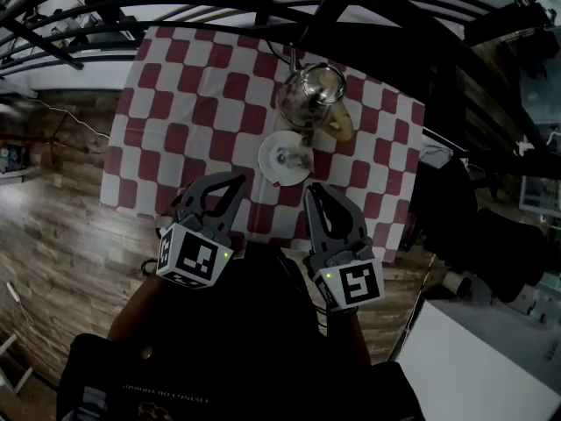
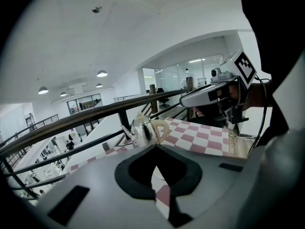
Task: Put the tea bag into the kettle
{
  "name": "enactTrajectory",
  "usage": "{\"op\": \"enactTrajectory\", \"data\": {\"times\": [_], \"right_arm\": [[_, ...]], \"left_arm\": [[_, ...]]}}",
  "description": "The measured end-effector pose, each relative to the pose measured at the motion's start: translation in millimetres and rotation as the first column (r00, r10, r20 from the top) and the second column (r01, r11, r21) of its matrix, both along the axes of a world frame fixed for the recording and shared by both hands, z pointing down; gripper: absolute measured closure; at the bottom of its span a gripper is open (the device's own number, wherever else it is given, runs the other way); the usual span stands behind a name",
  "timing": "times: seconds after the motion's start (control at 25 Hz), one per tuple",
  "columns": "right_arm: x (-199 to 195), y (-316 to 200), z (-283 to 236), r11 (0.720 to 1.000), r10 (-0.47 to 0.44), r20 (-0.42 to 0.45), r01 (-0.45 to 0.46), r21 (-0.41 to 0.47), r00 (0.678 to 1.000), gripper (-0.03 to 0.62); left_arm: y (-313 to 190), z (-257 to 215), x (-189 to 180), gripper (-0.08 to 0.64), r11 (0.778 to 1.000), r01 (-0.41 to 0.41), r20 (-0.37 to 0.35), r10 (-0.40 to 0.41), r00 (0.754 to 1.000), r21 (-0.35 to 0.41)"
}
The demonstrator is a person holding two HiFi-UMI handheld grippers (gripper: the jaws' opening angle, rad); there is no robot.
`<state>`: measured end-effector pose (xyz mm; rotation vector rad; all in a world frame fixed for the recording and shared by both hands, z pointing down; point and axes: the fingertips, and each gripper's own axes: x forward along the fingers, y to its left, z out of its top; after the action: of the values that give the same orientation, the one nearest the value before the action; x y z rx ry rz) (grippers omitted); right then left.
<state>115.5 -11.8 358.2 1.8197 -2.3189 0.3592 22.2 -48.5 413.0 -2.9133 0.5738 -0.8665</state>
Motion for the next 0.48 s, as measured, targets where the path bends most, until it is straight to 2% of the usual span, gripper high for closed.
{"op": "enactTrajectory", "data": {"times": [0.48], "right_arm": [[-16, 32, 1, 1.000, 0.028, -0.018, -0.028, -0.012, 0.999, 0.574]], "left_arm": [[30, -7, -4, 0.557, 0.998, -0.055, -0.009, 0.055, 0.998, 0.013]]}}
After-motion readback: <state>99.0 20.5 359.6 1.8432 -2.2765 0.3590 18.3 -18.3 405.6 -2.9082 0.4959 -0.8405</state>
